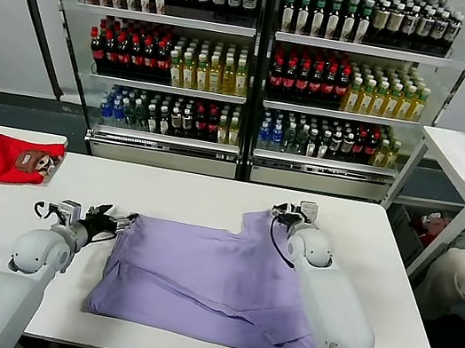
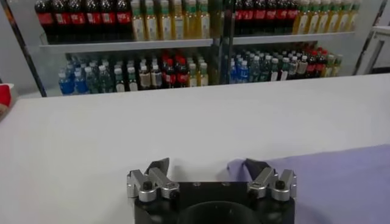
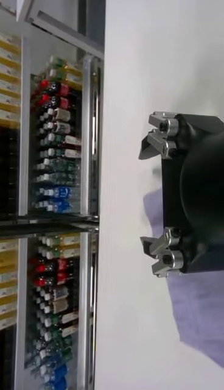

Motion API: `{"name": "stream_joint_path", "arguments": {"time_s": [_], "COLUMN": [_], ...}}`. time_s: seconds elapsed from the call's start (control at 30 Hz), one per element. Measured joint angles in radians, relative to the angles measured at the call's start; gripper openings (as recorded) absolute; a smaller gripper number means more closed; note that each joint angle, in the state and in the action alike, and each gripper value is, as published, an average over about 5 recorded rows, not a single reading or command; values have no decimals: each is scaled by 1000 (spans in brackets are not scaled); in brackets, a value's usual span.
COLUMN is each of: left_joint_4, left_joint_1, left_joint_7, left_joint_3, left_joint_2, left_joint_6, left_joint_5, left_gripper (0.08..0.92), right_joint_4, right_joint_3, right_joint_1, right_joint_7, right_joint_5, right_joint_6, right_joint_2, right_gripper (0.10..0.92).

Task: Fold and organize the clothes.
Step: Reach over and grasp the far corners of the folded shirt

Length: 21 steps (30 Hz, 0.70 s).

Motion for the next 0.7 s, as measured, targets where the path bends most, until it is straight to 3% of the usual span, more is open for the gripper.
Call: {"name": "stream_joint_path", "arguments": {"time_s": [0.17,0.7], "left_joint_4": [7,-7], "left_joint_1": [2,26], "left_joint_7": [10,37], "left_joint_3": [0,-5], "left_joint_2": [2,-16], "left_joint_6": [-2,-22], "left_joint_5": [8,14], "left_gripper": [781,325], "right_joint_4": [-13,-15], "right_joint_3": [-2,-3], "right_joint_1": [2,-2], "right_joint_7": [0,-11], "right_joint_5": [8,18], "right_joint_6": [0,19], "right_joint_2": [8,-2], "right_gripper": [707,267]}}
